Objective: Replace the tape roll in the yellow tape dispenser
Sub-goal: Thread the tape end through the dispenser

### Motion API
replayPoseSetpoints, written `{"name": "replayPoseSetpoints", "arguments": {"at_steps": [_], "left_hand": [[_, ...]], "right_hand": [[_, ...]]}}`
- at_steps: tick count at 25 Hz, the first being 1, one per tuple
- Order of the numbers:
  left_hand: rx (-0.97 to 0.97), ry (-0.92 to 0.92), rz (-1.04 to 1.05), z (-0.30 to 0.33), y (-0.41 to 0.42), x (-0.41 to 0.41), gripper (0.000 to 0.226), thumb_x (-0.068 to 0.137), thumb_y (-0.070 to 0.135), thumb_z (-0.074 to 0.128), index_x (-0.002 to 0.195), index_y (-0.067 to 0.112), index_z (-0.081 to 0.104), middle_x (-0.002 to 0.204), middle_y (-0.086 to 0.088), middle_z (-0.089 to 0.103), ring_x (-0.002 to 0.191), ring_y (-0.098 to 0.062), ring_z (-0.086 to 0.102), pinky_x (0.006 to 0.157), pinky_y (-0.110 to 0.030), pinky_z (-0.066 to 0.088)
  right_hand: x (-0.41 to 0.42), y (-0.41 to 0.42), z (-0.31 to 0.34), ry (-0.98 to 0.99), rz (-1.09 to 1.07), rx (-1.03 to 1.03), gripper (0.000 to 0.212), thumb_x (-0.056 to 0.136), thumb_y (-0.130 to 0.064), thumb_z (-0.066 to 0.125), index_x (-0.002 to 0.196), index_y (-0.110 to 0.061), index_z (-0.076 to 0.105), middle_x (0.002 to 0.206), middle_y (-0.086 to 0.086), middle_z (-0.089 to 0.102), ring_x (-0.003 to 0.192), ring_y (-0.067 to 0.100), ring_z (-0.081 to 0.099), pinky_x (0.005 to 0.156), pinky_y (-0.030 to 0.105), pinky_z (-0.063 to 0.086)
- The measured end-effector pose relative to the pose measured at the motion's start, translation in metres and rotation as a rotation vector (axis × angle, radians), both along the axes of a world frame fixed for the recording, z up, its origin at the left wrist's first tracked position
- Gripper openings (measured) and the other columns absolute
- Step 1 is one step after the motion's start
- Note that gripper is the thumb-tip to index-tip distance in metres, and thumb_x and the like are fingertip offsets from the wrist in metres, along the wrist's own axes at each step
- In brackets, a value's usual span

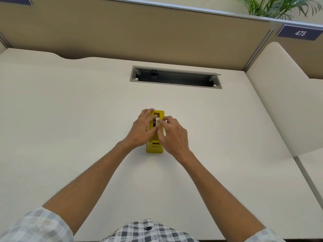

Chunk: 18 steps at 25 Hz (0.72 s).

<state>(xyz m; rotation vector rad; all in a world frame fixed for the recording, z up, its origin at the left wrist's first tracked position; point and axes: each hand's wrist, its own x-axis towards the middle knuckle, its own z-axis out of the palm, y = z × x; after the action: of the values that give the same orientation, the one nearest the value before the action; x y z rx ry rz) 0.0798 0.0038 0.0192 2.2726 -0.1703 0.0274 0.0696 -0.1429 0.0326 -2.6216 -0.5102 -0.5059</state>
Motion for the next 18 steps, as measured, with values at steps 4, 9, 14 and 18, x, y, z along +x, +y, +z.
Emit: {"name": "replayPoseSetpoints", "arguments": {"at_steps": [4, 9, 14, 18], "left_hand": [[-0.032, -0.037, 0.003, -0.0036, 0.0004, -0.0017, 0.038, 0.092, 0.024, 0.06, 0.128, 0.017, 0.053, 0.15, 0.001, 0.038, 0.146, -0.016, 0.019, 0.114, -0.051, 0.028], [-0.018, -0.066, 0.037, 0.0007, 0.0028, 0.002, 0.037, 0.092, 0.03, 0.058, 0.127, 0.02, 0.052, 0.148, 0.002, 0.041, 0.146, -0.013, 0.015, 0.113, -0.047, 0.026], [0.106, -0.024, 0.031, 0.0002, 0.0048, 0.0055, 0.041, 0.097, 0.035, 0.049, 0.134, 0.018, 0.052, 0.155, -0.001, 0.031, 0.148, -0.017, 0.007, 0.114, -0.053, 0.022], [0.064, -0.041, 0.021, -0.0017, 0.006, 0.0028, 0.039, 0.092, 0.035, 0.059, 0.129, 0.023, 0.054, 0.154, 0.001, 0.033, 0.148, -0.015, 0.008, 0.112, -0.052, 0.022]], "right_hand": [[0.0011, 0.0, -0.0006, -0.007, -0.009, 0.0, 0.013, 0.091, -0.023, 0.06, 0.099, -0.02, 0.069, 0.097, -0.001, 0.065, 0.079, 0.017, 0.06, 0.046, 0.021, 0.033], [0.0028, -0.0008, 0.0007, -0.006, 0.0, 0.004, 0.012, 0.089, -0.022, 0.06, 0.097, -0.019, 0.069, 0.097, -0.001, 0.065, 0.079, 0.017, 0.06, 0.047, 0.021, 0.033], [0.0025, -0.0009, 0.0021, 0.008, 0.013, 0.01, 0.014, 0.089, -0.021, 0.06, 0.099, -0.019, 0.07, 0.099, 0.0, 0.065, 0.081, 0.018, 0.061, 0.046, 0.023, 0.039], [0.0032, -0.0016, 0.0035, 0.009, 0.024, 0.006, 0.014, 0.089, -0.021, 0.061, 0.1, -0.019, 0.069, 0.1, 0.0, 0.065, 0.082, 0.018, 0.062, 0.046, 0.025, 0.042]]}}
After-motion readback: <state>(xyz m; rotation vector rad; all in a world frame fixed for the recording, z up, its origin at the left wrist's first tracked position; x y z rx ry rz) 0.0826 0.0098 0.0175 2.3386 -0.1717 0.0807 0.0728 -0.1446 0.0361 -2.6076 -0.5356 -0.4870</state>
